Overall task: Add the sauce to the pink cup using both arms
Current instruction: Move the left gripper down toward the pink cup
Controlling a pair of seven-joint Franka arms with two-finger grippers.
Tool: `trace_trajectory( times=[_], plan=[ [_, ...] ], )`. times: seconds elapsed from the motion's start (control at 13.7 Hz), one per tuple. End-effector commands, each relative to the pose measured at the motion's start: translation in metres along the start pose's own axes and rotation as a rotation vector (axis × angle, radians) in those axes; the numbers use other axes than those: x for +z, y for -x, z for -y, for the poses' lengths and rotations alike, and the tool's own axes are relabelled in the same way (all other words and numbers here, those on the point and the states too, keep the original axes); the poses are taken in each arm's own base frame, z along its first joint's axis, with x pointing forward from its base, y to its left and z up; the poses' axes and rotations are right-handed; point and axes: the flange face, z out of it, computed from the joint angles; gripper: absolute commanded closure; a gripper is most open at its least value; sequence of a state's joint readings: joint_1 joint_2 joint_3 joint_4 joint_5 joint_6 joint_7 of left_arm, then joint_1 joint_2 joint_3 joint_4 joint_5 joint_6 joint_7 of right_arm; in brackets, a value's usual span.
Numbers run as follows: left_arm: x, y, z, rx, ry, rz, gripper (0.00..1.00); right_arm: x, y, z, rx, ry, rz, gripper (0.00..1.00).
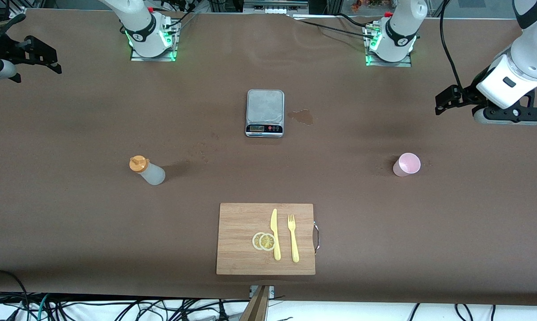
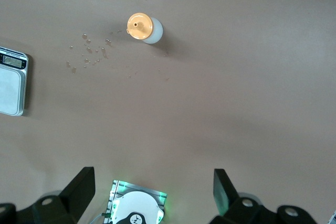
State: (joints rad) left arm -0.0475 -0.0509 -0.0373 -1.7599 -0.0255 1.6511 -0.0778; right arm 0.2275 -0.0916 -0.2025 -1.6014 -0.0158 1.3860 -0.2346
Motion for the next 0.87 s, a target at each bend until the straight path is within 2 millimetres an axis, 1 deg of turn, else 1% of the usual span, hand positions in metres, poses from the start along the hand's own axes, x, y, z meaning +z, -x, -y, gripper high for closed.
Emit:
trace_trajectory(
  times=[0.0,0.22,0.36,0.73,0.8],
  plan=[
    [-0.004,-0.005,0.002,0.040,0.008,-0.001,0.00,-0.005,0.001,-0.002,0.000,-0.008,-0.008,0.00],
    [0.000,-0.006,0.002,0.069,0.007,0.007,0.00,-0.003,-0.001,-0.002,0.002,-0.007,-0.014,0.00],
    [0.007,-0.005,0.007,0.064,0.009,0.022,0.00,0.000,-0.001,-0.003,-0.001,-0.001,-0.005,0.00],
    [0.005,-0.006,0.008,0.058,0.009,0.023,0.00,-0.002,-0.003,0.001,-0.009,-0.003,-0.021,0.00],
    [0.007,-0.009,0.007,0.058,0.009,0.026,0.00,-0.003,-0.003,0.002,-0.010,-0.003,-0.024,0.00]
  ],
)
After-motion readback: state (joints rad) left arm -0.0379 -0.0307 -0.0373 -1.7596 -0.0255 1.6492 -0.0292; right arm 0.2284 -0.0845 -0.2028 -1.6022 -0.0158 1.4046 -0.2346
